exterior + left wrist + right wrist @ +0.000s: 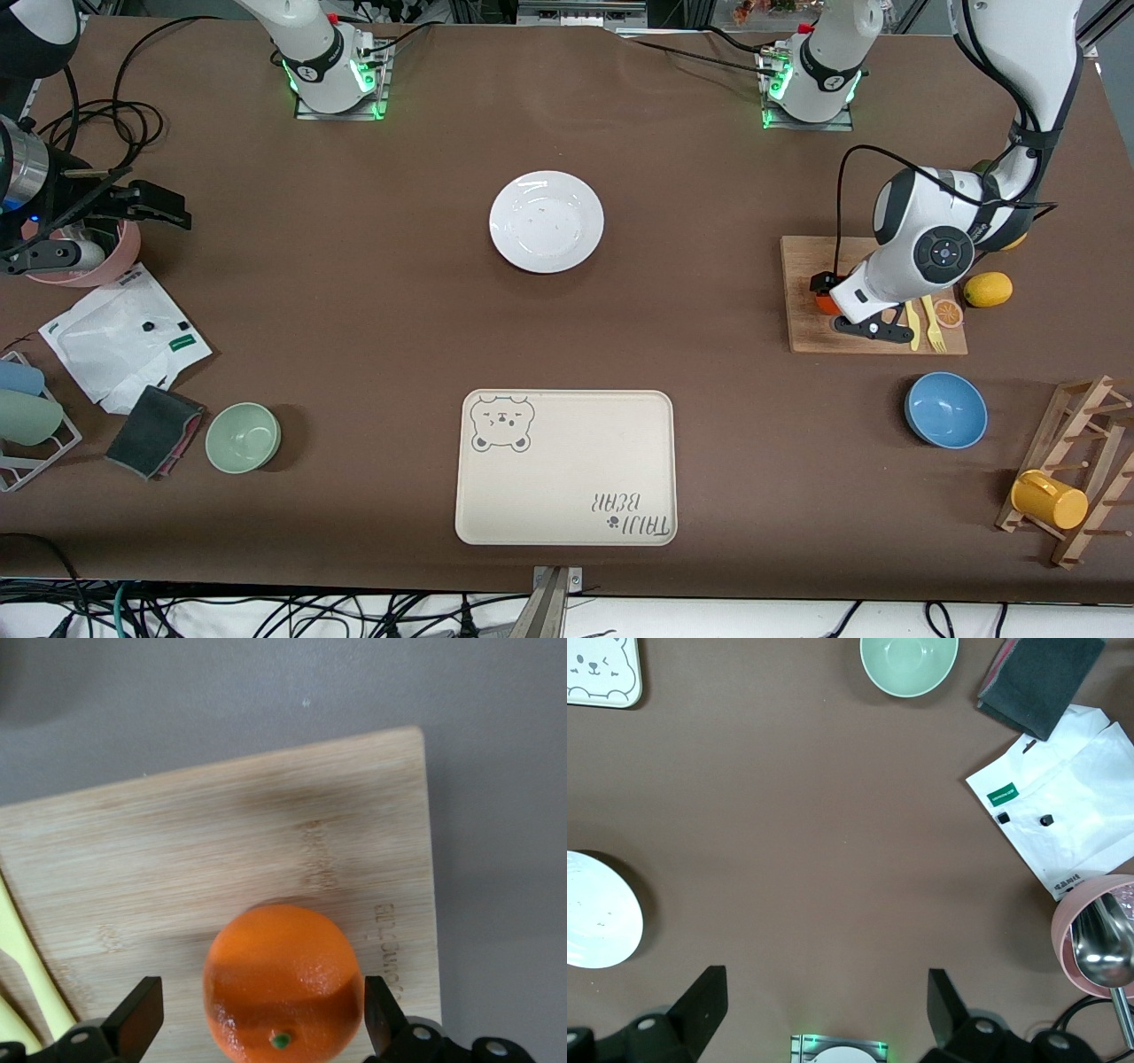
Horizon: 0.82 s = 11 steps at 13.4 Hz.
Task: Place orange and plate with both arms
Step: 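Close the left gripper on the orange and lift it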
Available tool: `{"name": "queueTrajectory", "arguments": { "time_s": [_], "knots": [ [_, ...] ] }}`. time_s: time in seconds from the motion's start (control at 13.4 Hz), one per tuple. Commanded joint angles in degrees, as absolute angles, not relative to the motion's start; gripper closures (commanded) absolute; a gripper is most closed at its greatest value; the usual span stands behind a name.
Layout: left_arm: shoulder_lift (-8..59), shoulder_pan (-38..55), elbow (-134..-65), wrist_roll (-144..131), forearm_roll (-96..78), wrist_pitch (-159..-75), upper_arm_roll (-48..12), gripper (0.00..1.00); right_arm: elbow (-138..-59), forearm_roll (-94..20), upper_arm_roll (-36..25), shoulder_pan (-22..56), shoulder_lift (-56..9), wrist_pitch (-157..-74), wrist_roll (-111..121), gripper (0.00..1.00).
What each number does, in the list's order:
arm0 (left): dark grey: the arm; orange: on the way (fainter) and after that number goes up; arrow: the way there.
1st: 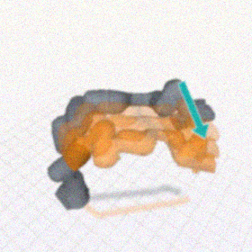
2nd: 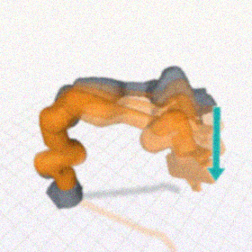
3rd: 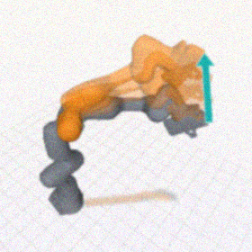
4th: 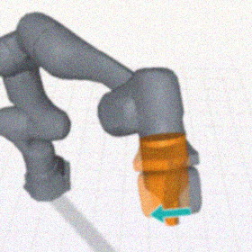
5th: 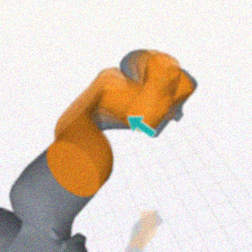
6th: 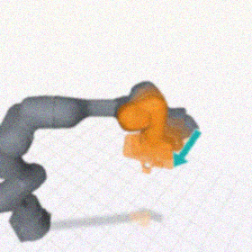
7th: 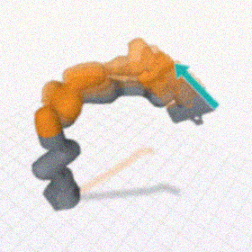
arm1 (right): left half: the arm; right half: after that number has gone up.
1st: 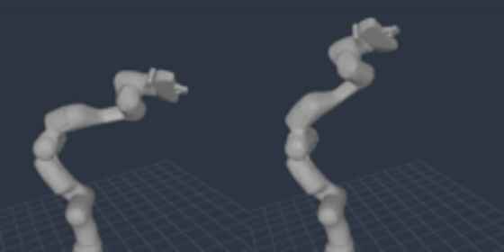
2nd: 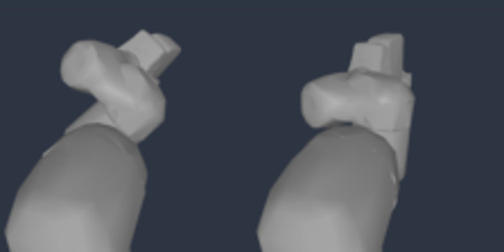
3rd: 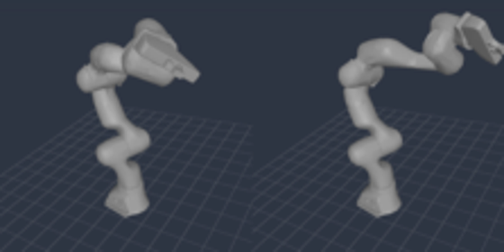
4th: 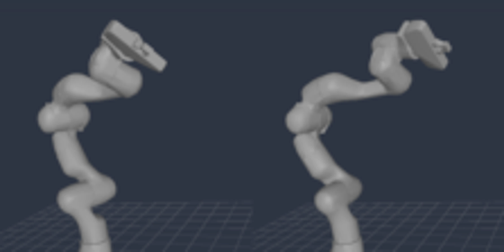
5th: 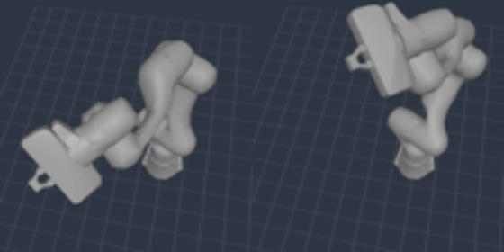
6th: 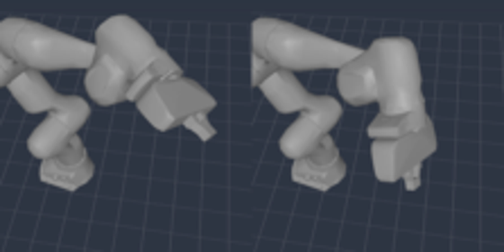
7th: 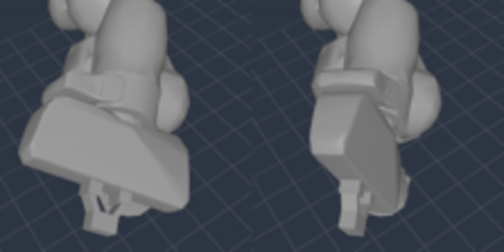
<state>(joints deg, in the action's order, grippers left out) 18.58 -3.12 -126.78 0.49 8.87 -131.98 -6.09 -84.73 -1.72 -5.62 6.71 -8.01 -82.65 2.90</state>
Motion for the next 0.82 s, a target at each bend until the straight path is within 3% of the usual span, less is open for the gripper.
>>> {"name": "queueTrajectory", "arguments": {
  "time_s": [0.0,0.07,0.15,0.22,0.37,0.45,0.75],
  "knots": [
    [18.98,-3.87,-128.06,1.32,10.20,-134.38,-6.33,0.00,-85.43,-1.41,-5.36,6.42,-7.38,-83.23,3.78,0.00],
    [19.07,-3.87,-128.06,1.32,10.20,-134.38,-6.33,0.07,-85.52,-1.41,-5.36,6.42,-7.38,-83.23,3.69,0.00],
    [19.07,-3.87,-128.06,1.14,10.11,-134.38,-6.33,0.35,-85.52,-1.41,-5.36,6.42,-7.38,-83.23,3.78,0.00],
    [19.25,-3.69,-127.97,1.06,9.32,-134.38,-6.33,0.54,-85.52,-1.41,-5.36,6.42,-7.38,-83.23,3.69,0.00],
    [20.04,-3.61,-127.53,1.23,7.48,-134.30,-6.42,0.72,-85.52,-1.41,-5.36,6.42,-7.38,-83.23,3.78,0.00],
    [19.34,-3.08,-126.92,1.14,7.47,-133.08,-6.50,0.79,-85.43,-1.41,-5.36,6.42,-7.38,-83.15,3.78,0.00],
    [17.23,-3.08,-115.09,0.18,3.54,-119.22,-12.02,0.80,-85.43,-1.41,-5.36,6.42,-7.38,-83.23,3.78,0.00]
  ]
}}
